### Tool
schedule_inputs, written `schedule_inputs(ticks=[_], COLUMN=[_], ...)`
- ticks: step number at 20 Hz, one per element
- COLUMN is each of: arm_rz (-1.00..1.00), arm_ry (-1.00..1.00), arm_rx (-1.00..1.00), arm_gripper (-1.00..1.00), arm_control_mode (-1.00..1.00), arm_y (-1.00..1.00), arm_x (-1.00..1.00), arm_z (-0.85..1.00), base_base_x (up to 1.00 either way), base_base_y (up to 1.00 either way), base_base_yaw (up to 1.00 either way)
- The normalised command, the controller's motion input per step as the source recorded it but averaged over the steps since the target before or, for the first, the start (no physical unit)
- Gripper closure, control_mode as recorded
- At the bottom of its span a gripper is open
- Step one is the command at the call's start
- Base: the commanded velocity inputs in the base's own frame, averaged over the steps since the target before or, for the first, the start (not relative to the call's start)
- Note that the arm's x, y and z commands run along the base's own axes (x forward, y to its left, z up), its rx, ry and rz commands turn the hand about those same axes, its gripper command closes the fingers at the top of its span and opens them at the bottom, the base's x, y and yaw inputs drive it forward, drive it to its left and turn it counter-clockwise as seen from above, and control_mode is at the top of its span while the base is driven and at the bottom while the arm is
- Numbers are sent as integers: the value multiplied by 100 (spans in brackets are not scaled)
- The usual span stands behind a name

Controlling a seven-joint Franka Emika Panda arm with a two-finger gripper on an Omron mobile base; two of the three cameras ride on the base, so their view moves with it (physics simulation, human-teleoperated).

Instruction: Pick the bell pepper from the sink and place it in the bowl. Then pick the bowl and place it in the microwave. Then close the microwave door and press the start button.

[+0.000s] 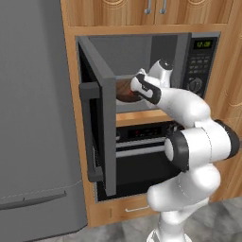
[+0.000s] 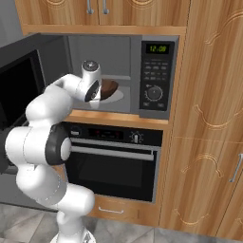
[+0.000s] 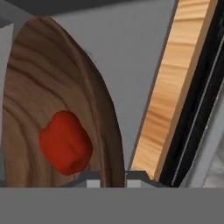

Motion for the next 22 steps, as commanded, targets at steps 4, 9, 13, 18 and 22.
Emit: schedule_inputs(ticks=[4,9,13,18,22], arm_rz=[0,1,2,2,0], arm_ry=[1,7,6,0,-2], arm_rx=[-1,-5,-4,0,0], arm_gripper=[100,100,100,-100,-100], arm_control_mode=[-100,-100,-100,-100,-100], arm_y=[6,16,11,0,0], arm_x=[73,63,46,-7,-49], arm_z=[-20,-39,-28,0,11], base_base_x=[0,0,0,0,0], base_base_y=[0,0,0,0,0], base_base_yaw=[0,0,0,0,0])
